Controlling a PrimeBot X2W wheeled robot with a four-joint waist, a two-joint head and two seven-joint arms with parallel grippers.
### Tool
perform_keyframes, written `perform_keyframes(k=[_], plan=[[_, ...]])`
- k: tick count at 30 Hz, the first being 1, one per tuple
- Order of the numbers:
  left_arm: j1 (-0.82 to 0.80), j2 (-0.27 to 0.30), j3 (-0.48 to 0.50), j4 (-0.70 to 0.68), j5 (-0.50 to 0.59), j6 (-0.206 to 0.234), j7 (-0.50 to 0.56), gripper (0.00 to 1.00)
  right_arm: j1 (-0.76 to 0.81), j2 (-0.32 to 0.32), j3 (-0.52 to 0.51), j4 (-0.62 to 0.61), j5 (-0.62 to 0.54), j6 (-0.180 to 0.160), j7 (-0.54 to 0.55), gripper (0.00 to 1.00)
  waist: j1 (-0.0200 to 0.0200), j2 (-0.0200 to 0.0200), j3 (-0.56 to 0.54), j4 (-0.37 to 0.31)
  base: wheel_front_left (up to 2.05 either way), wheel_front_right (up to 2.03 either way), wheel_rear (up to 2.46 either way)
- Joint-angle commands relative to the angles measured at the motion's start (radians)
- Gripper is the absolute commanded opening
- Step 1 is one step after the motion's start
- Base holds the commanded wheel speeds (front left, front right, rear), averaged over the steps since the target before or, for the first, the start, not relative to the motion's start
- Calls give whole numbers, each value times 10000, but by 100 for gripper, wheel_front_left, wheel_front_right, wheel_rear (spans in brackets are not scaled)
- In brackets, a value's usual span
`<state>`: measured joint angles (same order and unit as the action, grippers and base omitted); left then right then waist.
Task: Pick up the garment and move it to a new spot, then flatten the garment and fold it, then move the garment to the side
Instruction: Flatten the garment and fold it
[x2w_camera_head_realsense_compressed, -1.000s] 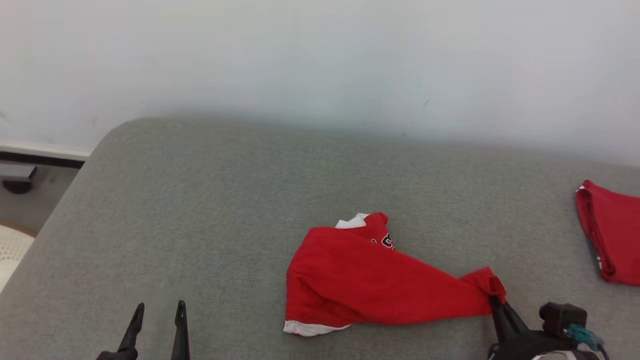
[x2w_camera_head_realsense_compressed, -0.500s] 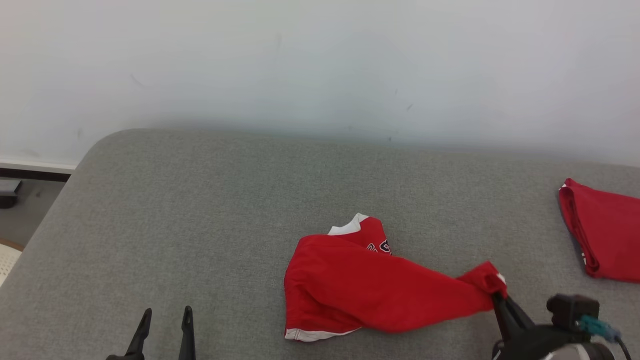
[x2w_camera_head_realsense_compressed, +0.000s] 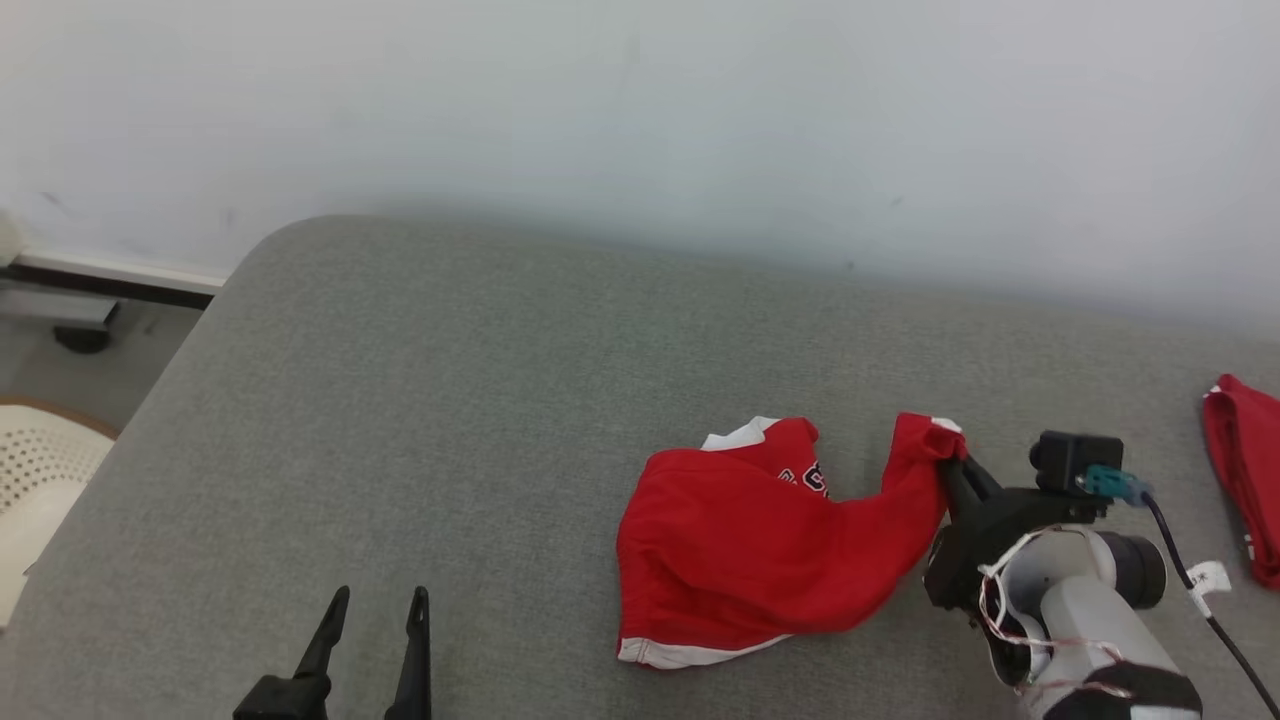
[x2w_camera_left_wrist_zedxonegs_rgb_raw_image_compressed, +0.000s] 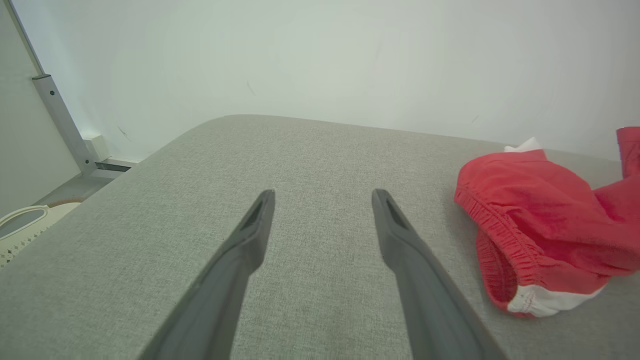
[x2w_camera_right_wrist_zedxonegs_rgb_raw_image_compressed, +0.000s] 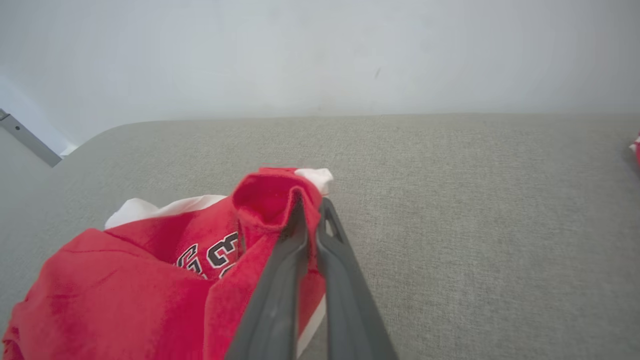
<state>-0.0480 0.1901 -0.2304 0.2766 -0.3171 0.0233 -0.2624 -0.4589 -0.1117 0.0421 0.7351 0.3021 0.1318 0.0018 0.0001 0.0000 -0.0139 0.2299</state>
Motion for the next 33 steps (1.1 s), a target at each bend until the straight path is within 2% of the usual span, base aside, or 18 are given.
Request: perform_keyframes(k=[1, 5, 7, 11, 14, 26, 30, 33], plan=[[-140, -55, -33, 66, 30, -47, -32, 100, -208, -11, 10, 293, -57, -19, -109, 0, -1, 0, 186, 247, 0, 0, 0], [-393, -179, -127, 271, 154, -245, -32, 100, -1170, 3, -100, 1930, -106, -19, -895, 0, -1, 0, 294, 512, 0, 0, 0], [-473, -230, -131, 368, 188, -277, -32, 100, -1492, -5, -37, 2534, -196, -19, -1393, 100, -1, 0, 296, 563, 0, 0, 0], [-621, -338, -69, 485, 273, -339, -32, 100, -1781, -17, 124, 3278, -181, -19, -2215, 100, -1, 0, 266, 521, 0, 0, 0], [-551, -359, 42, 523, 296, -374, -32, 100, -1596, -110, 269, 3369, -39, -19, -2524, 100, -1, 0, 195, 363, 0, 0, 0], [-175, -511, 422, 421, 504, -489, -32, 100, 725, 184, 1295, 1818, 1575, -19, -2670, 100, -1, 0, 68, -155, 0, 0, 0], [-231, -584, 416, 479, 625, -608, -32, 100, 1045, 279, 1647, 1779, 2162, -19, -2540, 100, -1, 0, 184, -64, 0, 0, 0], [-382, -580, 427, 531, 644, -697, -32, 100, 903, 146, 1715, 1806, 2122, -19, -2596, 100, -1, 0, 199, 131, 0, 0, 0]])
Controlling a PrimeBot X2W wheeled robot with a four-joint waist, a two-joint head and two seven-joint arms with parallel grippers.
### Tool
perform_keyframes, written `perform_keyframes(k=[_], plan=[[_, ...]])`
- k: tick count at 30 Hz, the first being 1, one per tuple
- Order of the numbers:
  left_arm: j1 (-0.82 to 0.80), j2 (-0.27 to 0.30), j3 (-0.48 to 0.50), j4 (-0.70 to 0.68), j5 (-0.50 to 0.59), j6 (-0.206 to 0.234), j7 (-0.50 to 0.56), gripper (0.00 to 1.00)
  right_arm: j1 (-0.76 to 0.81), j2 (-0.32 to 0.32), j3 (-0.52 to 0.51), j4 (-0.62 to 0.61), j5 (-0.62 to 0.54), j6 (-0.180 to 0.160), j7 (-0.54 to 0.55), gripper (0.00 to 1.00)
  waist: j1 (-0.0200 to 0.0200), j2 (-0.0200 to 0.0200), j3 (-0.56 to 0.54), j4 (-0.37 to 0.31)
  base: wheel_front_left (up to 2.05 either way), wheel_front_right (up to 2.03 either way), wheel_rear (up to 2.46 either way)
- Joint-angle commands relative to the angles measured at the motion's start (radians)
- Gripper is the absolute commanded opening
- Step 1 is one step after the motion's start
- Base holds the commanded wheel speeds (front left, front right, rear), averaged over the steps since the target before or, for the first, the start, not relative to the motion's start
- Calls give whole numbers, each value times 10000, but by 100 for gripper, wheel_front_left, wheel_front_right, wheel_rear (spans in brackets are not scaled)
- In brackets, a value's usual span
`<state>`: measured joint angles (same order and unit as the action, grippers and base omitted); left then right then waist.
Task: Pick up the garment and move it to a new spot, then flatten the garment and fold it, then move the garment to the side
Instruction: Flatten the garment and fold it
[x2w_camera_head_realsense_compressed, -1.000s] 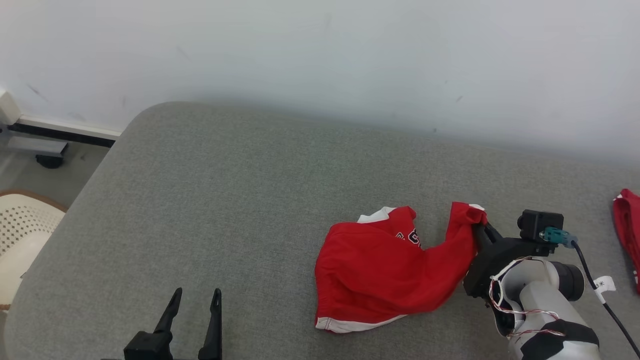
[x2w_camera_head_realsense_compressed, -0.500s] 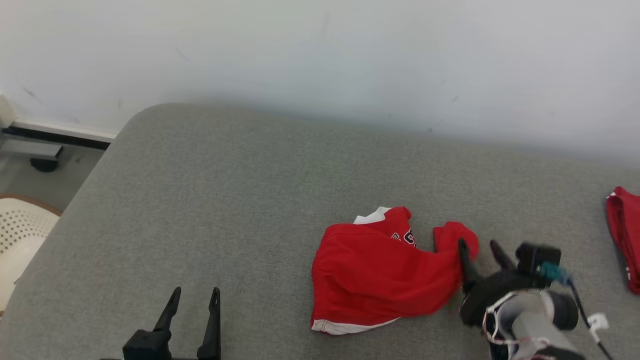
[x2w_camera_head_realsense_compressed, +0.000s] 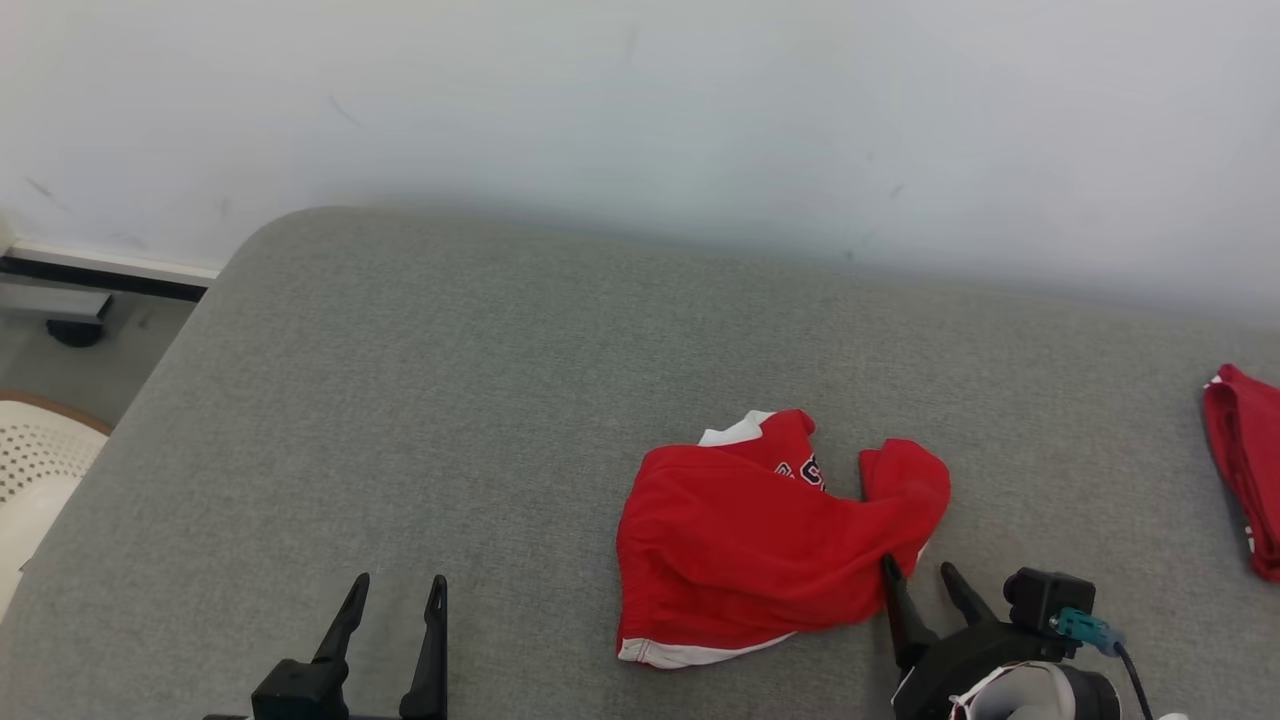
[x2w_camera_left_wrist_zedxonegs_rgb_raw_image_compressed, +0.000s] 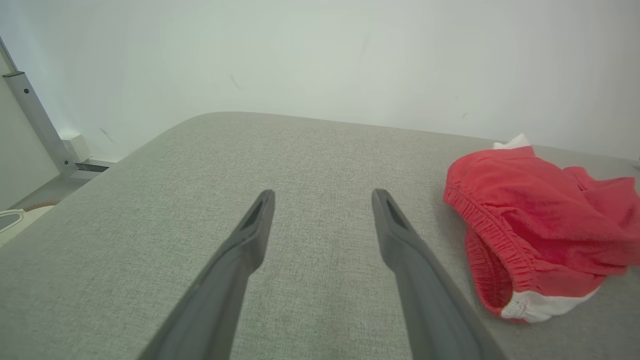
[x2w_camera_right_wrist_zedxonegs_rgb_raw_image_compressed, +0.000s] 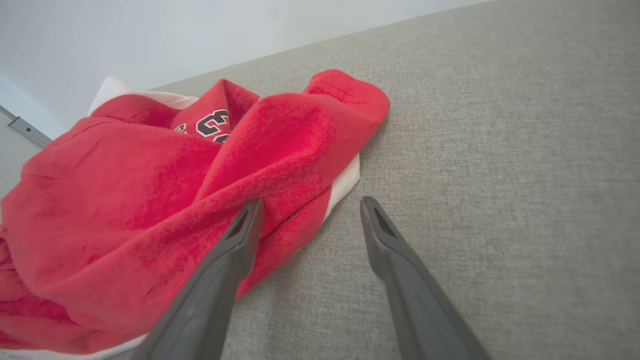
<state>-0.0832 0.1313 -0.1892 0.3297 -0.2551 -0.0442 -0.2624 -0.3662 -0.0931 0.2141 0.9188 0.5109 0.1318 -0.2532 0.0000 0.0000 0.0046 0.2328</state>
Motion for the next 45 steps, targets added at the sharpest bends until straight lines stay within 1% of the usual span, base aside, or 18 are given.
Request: perform_keyframes(k=[1, 5, 11, 14, 19, 30, 33, 34, 35, 36, 41, 45], plan=[[-65, 8, 31, 0, 44, -44, -32, 100, -4, -42, -31, -78, 82, -19, -50, 100, 0, 0, 11, 163, 0, 0, 0], [11, 4, 167, -3, 60, -73, -32, 100, 129, -414, -202, -177, -122, -19, -115, 100, 0, 0, -6, 244, 0, 0, 0], [251, -72, 280, 1, 152, -69, -32, 100, 220, -901, -737, -205, -429, -21, -117, 100, 0, 0, -47, 205, 0, 0, 0], [205, -104, 309, 10, 165, -103, -32, 100, 212, -976, -775, -97, -664, -19, -120, 100, 0, 0, -42, 198, 0, 0, 0], [81, -164, 299, 33, 234, -165, -32, 100, -198, -928, -543, 542, -1161, -19, -46, 100, 0, 0, 21, 270, 0, 0, 0], [-82, -196, 317, 142, 369, -307, -32, 100, -1379, -546, -94, 2010, -1302, -19, -1, 100, 0, 0, 221, 658, 0, 0, 0], [-99, -209, 313, 189, 401, -329, -32, 100, -1577, -583, -19, 2615, -1371, -21, 53, 100, 0, 0, 209, 750, 0, 0, 0], [-113, -212, 309, 201, 414, -335, -32, 100, -1624, -558, -20, 2794, -1342, -21, 101, 47, 0, 0, 201, 785, 0, 0, 0], [-122, -218, 313, 223, 420, -341, -32, 100, -1660, -528, -17, 2898, -1319, -21, 94, 22, 0, 0, 187, 812, 0, 0, 0], [-118, -214, 317, 242, 420, -351, -32, 100, -1700, -498, -5, 2969, -1283, -19, 66, 0, 0, 0, 171, 828, 0, 0, 0], [196, -188, 423, 285, 437, -314, -32, 100, -1445, -379, 44, 2793, -985, -21, -75, 0, 0, 0, -100, 707, 0, 0, 0], [408, -189, 418, 303, 450, -297, -32, 100, -865, -408, 4, 1976, -679, -21, -120, 0, 0, 0, -423, 384, 0, 0, 0]])
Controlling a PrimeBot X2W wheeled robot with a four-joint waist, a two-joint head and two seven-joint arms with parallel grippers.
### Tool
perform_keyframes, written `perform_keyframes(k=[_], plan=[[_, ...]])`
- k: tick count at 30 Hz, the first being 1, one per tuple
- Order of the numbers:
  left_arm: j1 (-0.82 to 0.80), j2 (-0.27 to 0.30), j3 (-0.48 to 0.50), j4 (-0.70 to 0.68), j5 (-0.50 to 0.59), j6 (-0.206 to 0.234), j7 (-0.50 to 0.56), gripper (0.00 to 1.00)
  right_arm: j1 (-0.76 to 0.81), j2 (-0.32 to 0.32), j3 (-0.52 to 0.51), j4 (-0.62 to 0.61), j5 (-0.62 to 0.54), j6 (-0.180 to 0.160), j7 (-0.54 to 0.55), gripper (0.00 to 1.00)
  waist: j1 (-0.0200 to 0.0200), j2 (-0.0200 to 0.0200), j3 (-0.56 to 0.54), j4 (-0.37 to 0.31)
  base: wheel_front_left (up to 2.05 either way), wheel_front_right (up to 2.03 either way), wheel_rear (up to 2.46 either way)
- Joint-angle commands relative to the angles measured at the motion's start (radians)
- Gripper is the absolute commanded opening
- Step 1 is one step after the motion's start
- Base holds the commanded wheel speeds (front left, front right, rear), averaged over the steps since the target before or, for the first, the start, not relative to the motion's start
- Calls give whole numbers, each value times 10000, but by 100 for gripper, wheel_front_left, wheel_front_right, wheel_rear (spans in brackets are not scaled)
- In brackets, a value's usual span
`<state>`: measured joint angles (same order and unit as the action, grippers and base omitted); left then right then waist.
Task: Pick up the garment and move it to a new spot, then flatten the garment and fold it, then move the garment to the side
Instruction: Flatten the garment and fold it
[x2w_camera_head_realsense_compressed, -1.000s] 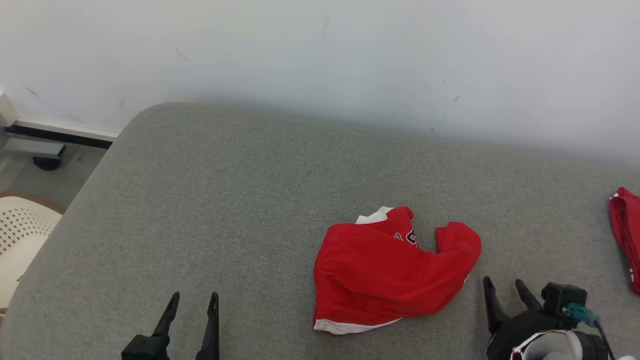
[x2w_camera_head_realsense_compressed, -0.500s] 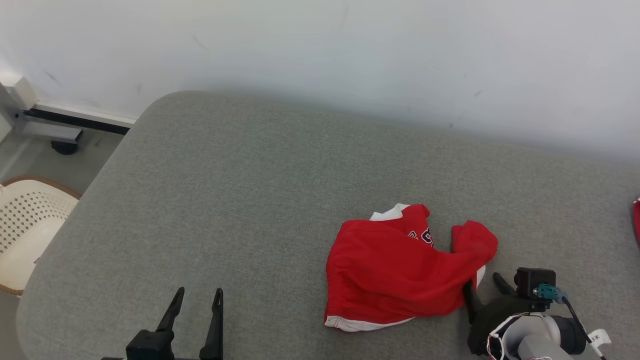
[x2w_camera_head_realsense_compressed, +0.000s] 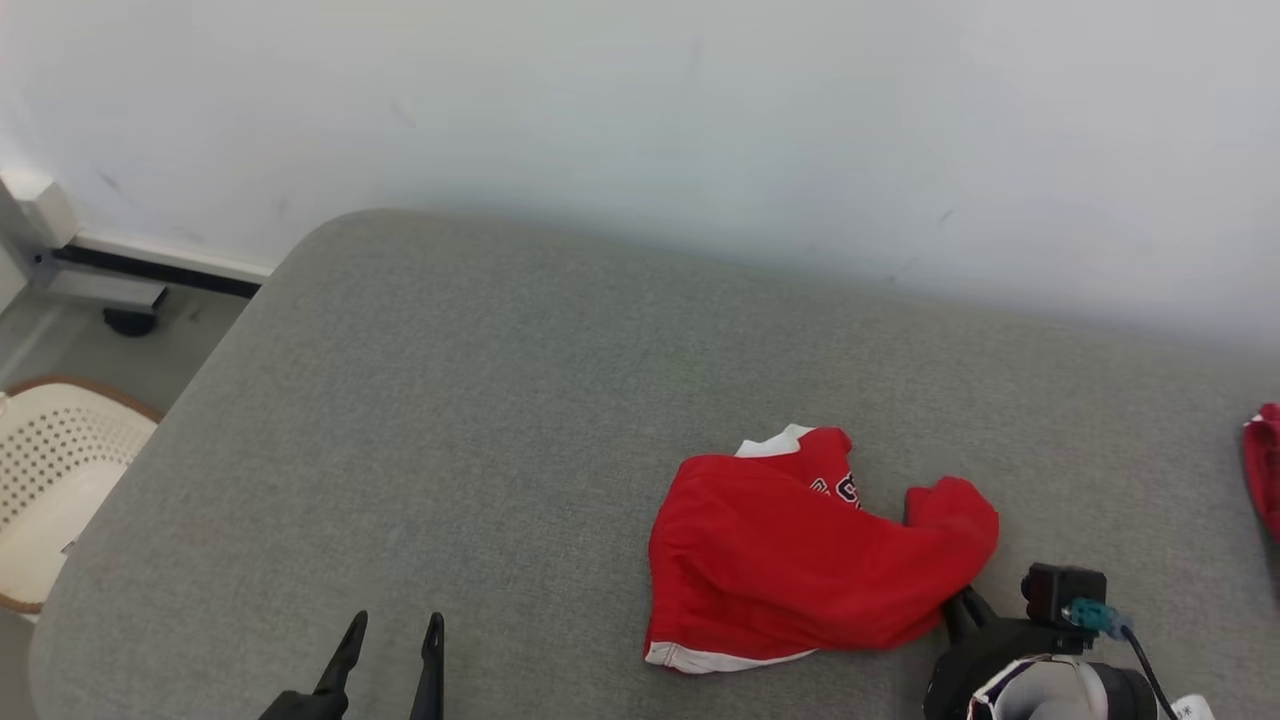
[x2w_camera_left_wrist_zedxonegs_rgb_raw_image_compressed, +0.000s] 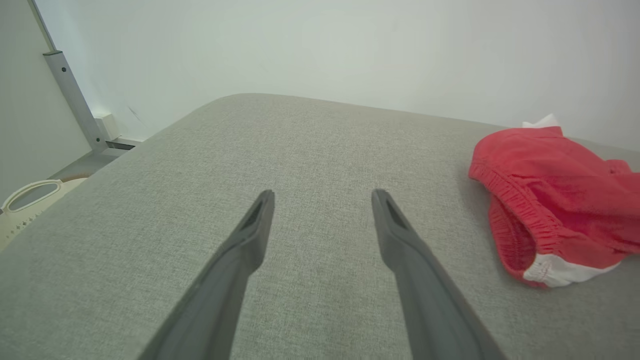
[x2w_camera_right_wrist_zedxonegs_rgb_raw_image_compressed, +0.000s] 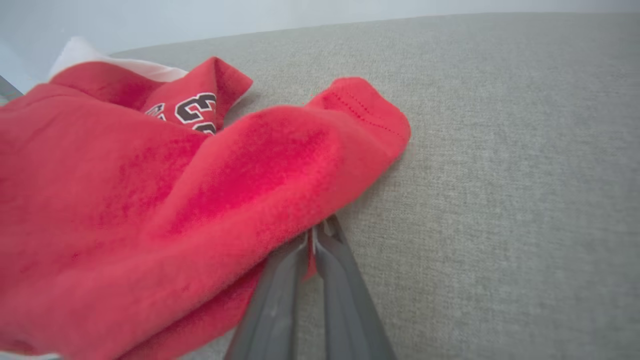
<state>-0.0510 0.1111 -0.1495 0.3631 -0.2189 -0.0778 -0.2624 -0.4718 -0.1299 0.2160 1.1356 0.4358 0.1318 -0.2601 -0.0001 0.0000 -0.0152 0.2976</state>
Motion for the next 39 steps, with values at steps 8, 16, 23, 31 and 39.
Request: perform_keyframes(k=[8, 16, 23, 31, 39], plan=[[332, -69, 26, -83, 4, -10, -32, 100, 2262, -498, -399, -2590, 350, -21, 114, 0, 1, 0, -437, -1072, 0, 0, 0], [282, -182, 2, -126, 35, 33, -31, 100, 4296, -81, -1023, -5497, 509, -19, 2224, 0, 1, 0, -317, -1500, 0, 0, 0], [203, -181, 75, -30, 13, -23, -31, 100, 5593, 343, -2121, -8186, -899, -19, 3265, 100, 1, 0, -302, -1594, 0, 0, 0], [285, -87, 257, -71, 31, -41, -31, 100, 5787, 694, -3031, -9960, -2298, -20, 2871, 100, 1, 0, -337, -1827, 0, 0, 0], [562, -213, -145, -11, 259, -143, -31, 100, 5549, 792, -3349, -10059, -2231, -20, 1754, 100, 1, 0, -228, -2233, 0, 0, 0]])
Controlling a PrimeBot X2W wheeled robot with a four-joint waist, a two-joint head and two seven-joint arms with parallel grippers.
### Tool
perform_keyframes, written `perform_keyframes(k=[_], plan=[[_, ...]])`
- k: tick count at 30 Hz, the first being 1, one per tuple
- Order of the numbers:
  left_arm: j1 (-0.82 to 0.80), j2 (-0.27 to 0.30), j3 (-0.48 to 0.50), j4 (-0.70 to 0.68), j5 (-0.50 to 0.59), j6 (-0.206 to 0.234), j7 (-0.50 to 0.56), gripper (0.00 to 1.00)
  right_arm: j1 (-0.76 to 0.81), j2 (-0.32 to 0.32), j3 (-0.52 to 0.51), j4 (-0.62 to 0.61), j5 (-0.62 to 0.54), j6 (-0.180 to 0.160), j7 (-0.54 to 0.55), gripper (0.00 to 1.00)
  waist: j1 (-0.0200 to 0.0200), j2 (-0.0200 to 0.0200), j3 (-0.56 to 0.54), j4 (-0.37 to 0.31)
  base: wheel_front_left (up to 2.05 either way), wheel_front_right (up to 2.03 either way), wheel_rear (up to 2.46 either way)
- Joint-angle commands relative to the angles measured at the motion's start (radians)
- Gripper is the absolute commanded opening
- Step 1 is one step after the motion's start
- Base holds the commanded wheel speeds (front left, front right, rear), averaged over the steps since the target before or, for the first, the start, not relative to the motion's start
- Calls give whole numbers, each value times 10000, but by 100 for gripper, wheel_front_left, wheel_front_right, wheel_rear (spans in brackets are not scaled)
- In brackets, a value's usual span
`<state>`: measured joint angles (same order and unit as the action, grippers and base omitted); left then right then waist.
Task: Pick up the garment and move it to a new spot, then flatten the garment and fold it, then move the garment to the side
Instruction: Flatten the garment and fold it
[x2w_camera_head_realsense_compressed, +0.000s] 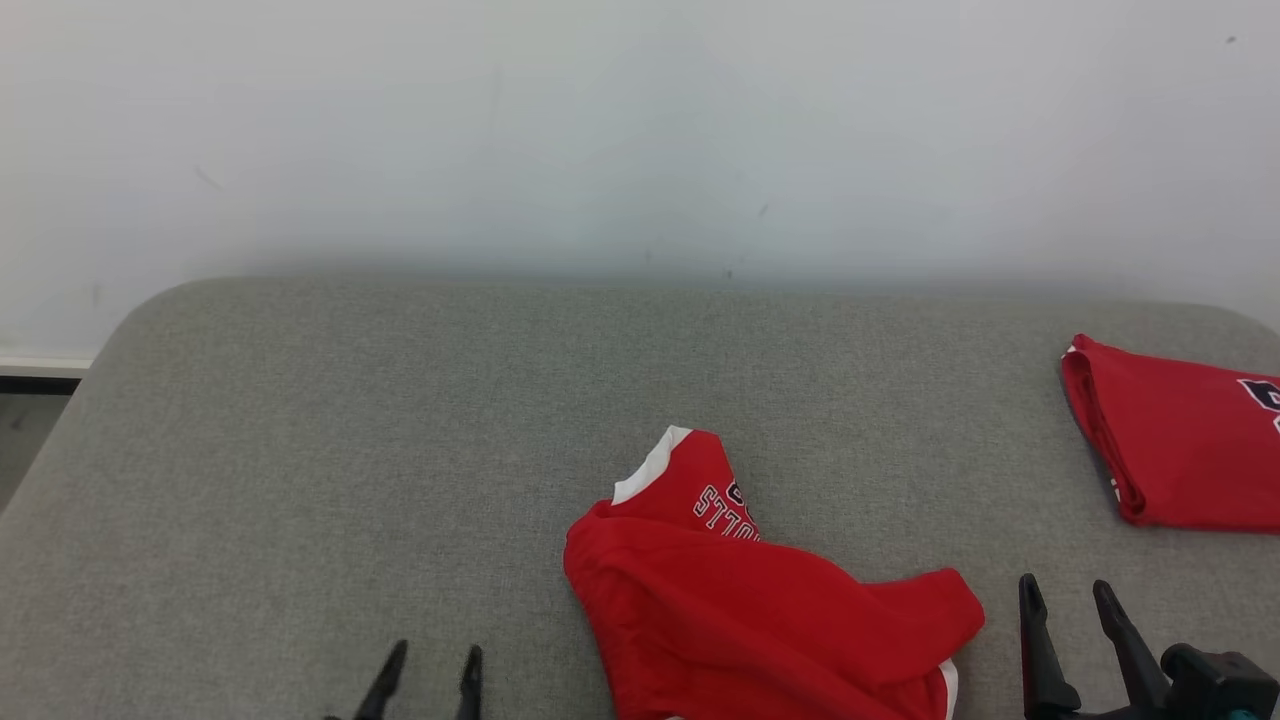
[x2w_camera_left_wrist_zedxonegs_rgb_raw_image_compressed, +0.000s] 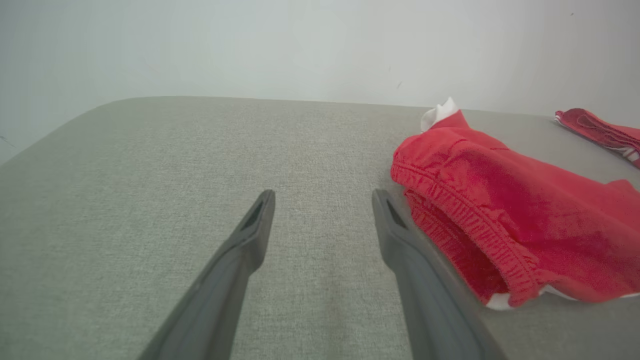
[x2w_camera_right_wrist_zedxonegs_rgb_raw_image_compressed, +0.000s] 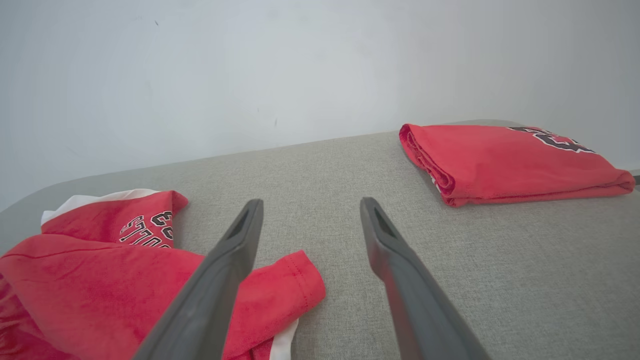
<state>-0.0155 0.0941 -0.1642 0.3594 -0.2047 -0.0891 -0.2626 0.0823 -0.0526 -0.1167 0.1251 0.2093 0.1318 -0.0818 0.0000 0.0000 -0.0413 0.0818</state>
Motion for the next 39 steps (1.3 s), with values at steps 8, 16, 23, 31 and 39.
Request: perform_keyframes(k=[8, 16, 23, 31, 39], plan=[[89, -313, -1779, 602, 119, -335, -29, 100, -150, 25, 266, 419, 102, -20, -1035, 100, 0, 0, 155, -474, 0, 0, 0], [-241, -406, -2655, 1125, -164, -360, -23, 100, -313, 22, 420, 1036, 237, -21, -1409, 100, 0, 0, 281, -793, 0, 0, 0], [-972, -436, -3186, 2302, -753, -399, -3, 100, -585, 21, 533, 1363, 202, -20, -1555, 100, 0, 0, 343, -1093, 0, 0, 0], [-1719, -362, -3232, 2847, -1375, -354, -22, 0, -455, 22, 375, 1603, 253, -20, -1657, 100, 0, 0, 260, -654, 0, 0, 0], [-1172, 735, -2275, 1856, -1851, 61, 318, 0, -371, 22, 242, 2028, 317, -20, -1714, 100, 0, 0, 24, 158, 0, 0, 0]])
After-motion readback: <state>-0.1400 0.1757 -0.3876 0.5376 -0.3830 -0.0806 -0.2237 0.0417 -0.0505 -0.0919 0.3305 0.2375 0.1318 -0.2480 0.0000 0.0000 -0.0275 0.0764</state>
